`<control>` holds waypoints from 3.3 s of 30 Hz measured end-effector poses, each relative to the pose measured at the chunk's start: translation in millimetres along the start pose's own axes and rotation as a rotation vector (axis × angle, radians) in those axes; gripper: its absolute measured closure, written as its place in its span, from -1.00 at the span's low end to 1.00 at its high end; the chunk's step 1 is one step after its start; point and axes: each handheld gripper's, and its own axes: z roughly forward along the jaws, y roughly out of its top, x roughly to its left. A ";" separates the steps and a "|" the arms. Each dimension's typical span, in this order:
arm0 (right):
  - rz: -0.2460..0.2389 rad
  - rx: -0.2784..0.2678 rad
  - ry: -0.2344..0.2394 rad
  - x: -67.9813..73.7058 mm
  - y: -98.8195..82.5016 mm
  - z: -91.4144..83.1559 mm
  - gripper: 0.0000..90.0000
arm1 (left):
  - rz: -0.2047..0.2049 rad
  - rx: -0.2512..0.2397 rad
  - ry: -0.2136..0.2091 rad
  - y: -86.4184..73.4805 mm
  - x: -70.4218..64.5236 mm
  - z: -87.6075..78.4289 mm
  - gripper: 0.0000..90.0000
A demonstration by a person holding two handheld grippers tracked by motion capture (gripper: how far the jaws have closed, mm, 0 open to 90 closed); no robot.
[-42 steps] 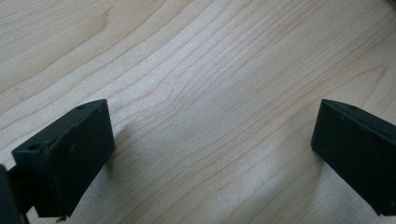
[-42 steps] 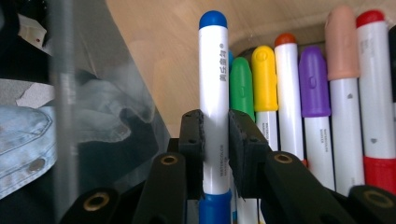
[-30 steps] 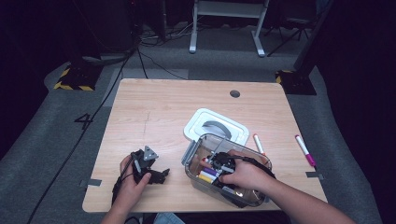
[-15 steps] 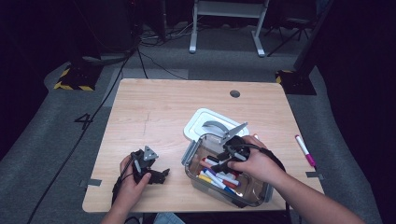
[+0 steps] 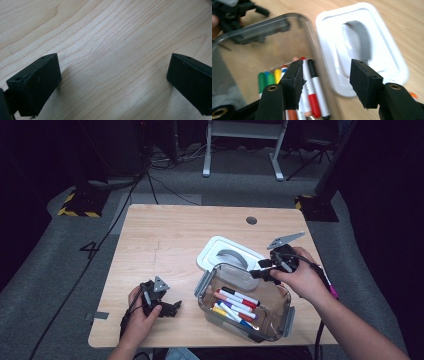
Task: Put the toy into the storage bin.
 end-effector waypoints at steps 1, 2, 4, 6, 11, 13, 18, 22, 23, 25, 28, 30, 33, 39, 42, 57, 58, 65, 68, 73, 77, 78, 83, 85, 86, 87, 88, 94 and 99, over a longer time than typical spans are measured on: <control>0.015 0.002 -0.011 -5.9 -0.9 -1.8 0.00 | 0.003 0.001 0.001 0.1 0.2 -0.1 -1.00; 0.031 -0.001 -0.017 -10.0 -1.6 -3.1 0.00 | 0.003 0.001 0.001 0.1 0.2 -0.1 -1.00; 0.066 -0.006 -0.039 -20.8 -3.7 -6.0 0.00 | 0.002 0.000 -0.003 0.1 0.2 0.1 -1.00; 0.097 -0.010 -0.058 -31.9 -6.7 -7.9 -0.01 | 0.003 0.000 -0.003 0.1 0.3 0.1 -1.00; 0.143 0.001 -0.105 -51.8 -14.2 -7.1 -0.01 | 0.003 0.000 -0.003 0.1 0.3 0.1 -1.00; 0.160 0.010 -0.129 -60.0 -18.0 -4.9 -0.02 | 0.003 0.000 -0.003 0.1 0.3 0.1 -1.00; 0.207 0.058 -0.199 -82.9 -31.0 4.4 -0.02 | 0.003 0.000 -0.003 0.1 0.3 0.1 -1.00; 0.260 0.079 -0.210 -99.2 -42.7 11.6 -0.02 | 0.003 0.000 -0.003 0.1 0.3 0.1 -1.00; 0.269 0.088 -0.214 -102.2 -45.6 13.9 -0.02 | 0.003 0.000 -0.003 0.1 0.3 0.1 -1.00; 0.281 0.105 -0.219 -107.2 -51.6 19.5 -0.02 | 0.003 0.000 -0.003 0.1 0.3 0.1 -1.00; 0.292 0.140 -0.227 -112.5 -60.7 29.6 -0.03 | 0.003 0.000 -0.003 0.1 0.3 0.1 -1.00; 0.299 0.156 -0.226 -115.0 -66.5 36.1 -0.03 | 0.003 0.000 -0.003 0.1 0.3 0.1 -1.00; 0.298 0.181 -0.221 -116.6 -73.6 45.0 -0.03 | 0.003 0.000 -0.003 0.1 0.3 0.1 -1.00; 0.299 0.227 -0.213 -115.4 -79.8 59.9 0.03 | 0.003 0.000 -0.003 0.1 0.3 0.1 -1.00; 0.299 0.237 -0.213 -114.2 -79.4 63.9 0.19 | 0.003 0.000 -0.003 0.1 0.3 0.1 -1.00; 0.338 0.297 -0.248 -120.2 -84.7 69.3 0.71 | 0.003 0.000 -0.003 0.1 0.3 0.1 -1.00; 0.340 0.295 -0.247 -120.5 -85.1 69.0 0.71 | 0.004 -0.001 -0.002 0.1 0.3 0.1 -1.00; 0.370 0.243 -0.223 -124.3 -82.8 52.6 0.71 | 0.003 0.000 -0.003 0.1 0.3 0.1 -1.00; 0.377 0.209 -0.200 -124.4 -79.6 41.3 0.71 | 0.003 0.000 -0.003 0.1 0.3 0.1 -1.00; 0.361 0.163 -0.187 -121.8 -74.4 20.7 0.71 | 0.011 0.001 -0.006 1.1 1.6 0.6 -1.00; 0.354 0.123 -0.183 -116.5 -69.2 2.2 0.71 | 0.012 0.004 -0.012 3.8 3.3 2.9 -1.00; 0.350 0.116 -0.183 -114.3 -67.6 -2.5 0.71 | 0.015 0.002 -0.007 4.3 3.7 3.3 -1.00; 0.311 0.075 -0.172 -101.1 -57.8 -24.6 0.71 | 0.013 -0.001 -0.011 5.1 4.4 4.4 -1.00; 0.297 0.072 -0.160 -95.3 -53.3 -30.7 0.71 | 0.014 -0.001 -0.011 5.1 4.4 4.4 -1.00; 0.289 0.066 -0.153 -92.2 -51.0 -33.7 0.71 | 0.014 -0.001 -0.011 5.1 4.4 4.4 -1.00; 0.282 0.063 -0.150 -89.8 -49.3 -36.2 0.71 | 0.014 -0.001 -0.011 5.1 4.4 4.4 -1.00; 0.271 0.054 -0.143 -85.4 -46.5 -40.3 0.71 | 0.014 -0.001 -0.011 5.1 4.4 4.4 -1.00; 0.223 0.027 -0.099 -61.1 -34.8 -53.5 0.71 | 0.016 0.002 -0.007 6.6 5.5 5.3 -1.00; 0.154 0.025 -0.047 -32.9 -26.3 -56.0 0.71 | 0.012 0.003 -0.003 8.0 6.3 6.3 -1.00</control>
